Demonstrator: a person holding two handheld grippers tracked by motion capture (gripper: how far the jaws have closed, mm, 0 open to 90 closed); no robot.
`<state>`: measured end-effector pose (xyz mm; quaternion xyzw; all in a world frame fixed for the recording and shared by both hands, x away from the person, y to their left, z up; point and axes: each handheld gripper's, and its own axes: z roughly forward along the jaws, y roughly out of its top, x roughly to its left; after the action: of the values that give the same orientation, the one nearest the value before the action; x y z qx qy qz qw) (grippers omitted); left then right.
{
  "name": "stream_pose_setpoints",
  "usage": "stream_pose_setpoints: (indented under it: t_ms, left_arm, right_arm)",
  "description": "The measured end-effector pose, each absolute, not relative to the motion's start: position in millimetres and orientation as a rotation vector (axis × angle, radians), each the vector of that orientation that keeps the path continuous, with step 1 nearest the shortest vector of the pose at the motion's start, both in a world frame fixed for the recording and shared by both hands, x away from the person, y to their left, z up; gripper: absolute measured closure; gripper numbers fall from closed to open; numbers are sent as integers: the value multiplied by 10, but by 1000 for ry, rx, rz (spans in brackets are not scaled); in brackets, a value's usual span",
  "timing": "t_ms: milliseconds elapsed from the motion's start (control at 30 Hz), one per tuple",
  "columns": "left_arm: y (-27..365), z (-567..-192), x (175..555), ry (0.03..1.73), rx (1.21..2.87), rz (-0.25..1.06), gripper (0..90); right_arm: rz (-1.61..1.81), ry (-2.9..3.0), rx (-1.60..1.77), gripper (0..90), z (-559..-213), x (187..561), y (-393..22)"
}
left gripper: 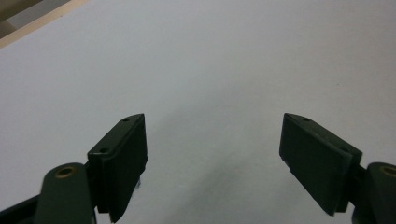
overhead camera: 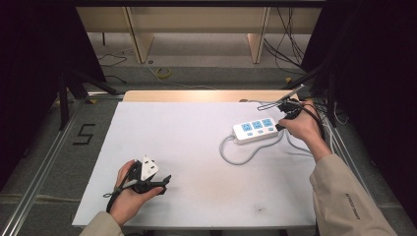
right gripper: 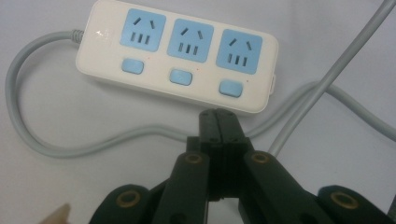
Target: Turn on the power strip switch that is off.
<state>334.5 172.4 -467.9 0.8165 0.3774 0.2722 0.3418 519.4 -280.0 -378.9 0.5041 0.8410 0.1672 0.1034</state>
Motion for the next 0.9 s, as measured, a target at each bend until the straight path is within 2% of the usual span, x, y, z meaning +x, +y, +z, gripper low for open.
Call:
stream_pose_setpoints:
  t_ms: [900]
  left_arm:
    - [1718, -4684, 3341, 979, 2123, 713, 233]
  right_arm:
    - [473, 2456, 1543, 900, -3893, 5357, -2833]
